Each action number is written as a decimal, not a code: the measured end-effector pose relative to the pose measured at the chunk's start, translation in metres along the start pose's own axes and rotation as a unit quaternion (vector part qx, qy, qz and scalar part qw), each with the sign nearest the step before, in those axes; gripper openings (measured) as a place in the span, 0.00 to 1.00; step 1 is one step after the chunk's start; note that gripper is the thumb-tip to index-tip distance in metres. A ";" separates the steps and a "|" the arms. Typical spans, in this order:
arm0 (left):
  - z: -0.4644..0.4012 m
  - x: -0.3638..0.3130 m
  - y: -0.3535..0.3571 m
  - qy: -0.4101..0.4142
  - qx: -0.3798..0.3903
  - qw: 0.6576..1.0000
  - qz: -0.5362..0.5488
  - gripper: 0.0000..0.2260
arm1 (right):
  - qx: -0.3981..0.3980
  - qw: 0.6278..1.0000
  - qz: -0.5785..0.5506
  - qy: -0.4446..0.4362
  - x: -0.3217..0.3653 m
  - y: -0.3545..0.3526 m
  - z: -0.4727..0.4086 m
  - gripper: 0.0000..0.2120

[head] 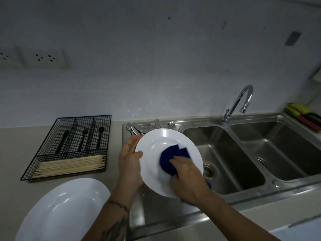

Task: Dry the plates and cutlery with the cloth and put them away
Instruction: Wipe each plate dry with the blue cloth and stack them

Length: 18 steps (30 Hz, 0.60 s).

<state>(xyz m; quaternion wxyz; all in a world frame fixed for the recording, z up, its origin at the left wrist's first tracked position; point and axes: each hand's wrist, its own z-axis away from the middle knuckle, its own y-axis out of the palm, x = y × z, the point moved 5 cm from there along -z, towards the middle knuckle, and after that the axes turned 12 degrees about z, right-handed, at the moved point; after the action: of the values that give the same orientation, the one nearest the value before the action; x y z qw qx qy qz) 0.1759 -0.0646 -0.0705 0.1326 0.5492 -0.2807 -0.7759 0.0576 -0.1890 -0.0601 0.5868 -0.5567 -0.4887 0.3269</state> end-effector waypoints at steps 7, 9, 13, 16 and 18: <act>-0.001 0.004 0.014 -0.037 0.051 0.998 0.001 0.26 | 0.091 0.990 -0.027 -0.106 0.027 0.019 -0.006 0.32; 0.004 0.008 0.016 -0.052 0.051 0.997 0.015 0.26 | 0.069 0.991 0.036 -0.105 0.014 0.020 -0.020 0.32; 0.013 0.011 0.017 -0.059 0.041 0.997 0.030 0.26 | 0.002 0.988 0.154 -0.023 -0.030 0.007 -0.051 0.34; 0.018 -0.002 0.023 -0.018 0.021 0.999 0.035 0.26 | -0.002 0.986 0.165 0.024 -0.056 0.000 -0.054 0.34; 0.018 -0.009 0.023 0.016 -0.004 1.000 0.013 0.26 | 0.003 0.985 0.165 0.039 -0.059 0.002 -0.043 0.34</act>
<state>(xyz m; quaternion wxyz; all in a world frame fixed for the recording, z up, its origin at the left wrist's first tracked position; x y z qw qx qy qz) 0.1600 -0.0737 -0.0458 0.1498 0.5572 -0.2824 -0.7664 0.0805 -0.2578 -0.0706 0.5453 -0.6404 -0.3654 0.3988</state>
